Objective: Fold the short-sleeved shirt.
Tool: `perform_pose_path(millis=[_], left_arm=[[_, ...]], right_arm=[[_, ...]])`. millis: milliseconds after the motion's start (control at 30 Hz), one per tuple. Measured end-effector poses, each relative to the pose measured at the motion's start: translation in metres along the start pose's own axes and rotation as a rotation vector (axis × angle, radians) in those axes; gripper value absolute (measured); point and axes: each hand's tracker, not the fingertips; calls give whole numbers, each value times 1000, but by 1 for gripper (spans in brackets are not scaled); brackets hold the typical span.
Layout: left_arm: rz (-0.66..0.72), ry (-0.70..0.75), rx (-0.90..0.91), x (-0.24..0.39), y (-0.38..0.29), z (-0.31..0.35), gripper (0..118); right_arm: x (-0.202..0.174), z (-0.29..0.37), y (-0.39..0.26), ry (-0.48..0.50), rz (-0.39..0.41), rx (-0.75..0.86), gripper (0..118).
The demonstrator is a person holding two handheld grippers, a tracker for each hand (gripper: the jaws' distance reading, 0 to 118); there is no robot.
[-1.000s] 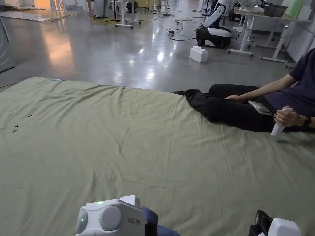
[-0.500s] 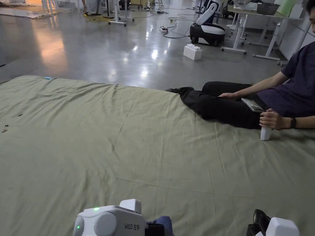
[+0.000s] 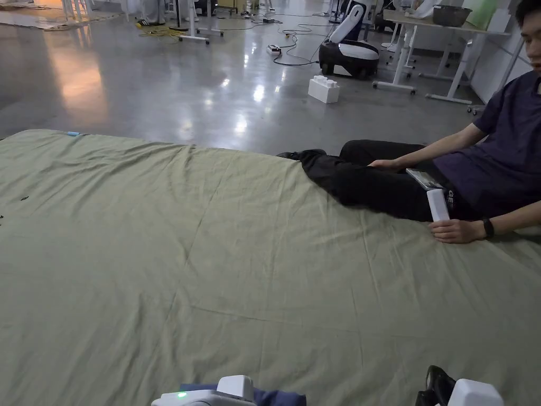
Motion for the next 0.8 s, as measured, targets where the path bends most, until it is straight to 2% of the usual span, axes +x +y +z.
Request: perform_pose_path(millis=[133,267,400,533,667,800], left_arm=[[25,-7,2,-1,-3,-10,17],[-47,16,5,4,-8,-16,13],[-57,23,10,5,-9,-14,9],[-113,-12,46,7,-1,13,9],[-175,-88,172,7,13,58,10],[-204,-102,310,3,30,101,14]], right_arm=[[0,0,-2,0,3,-6,1],[-3,-1,-2,3,1,-9,0],[-7,-1,0,11,2,-5,0],[-9,3,7,17,8,16,1],[-9,6,17,20,4,40,0],[-13,8,30,27,5,77,1]])
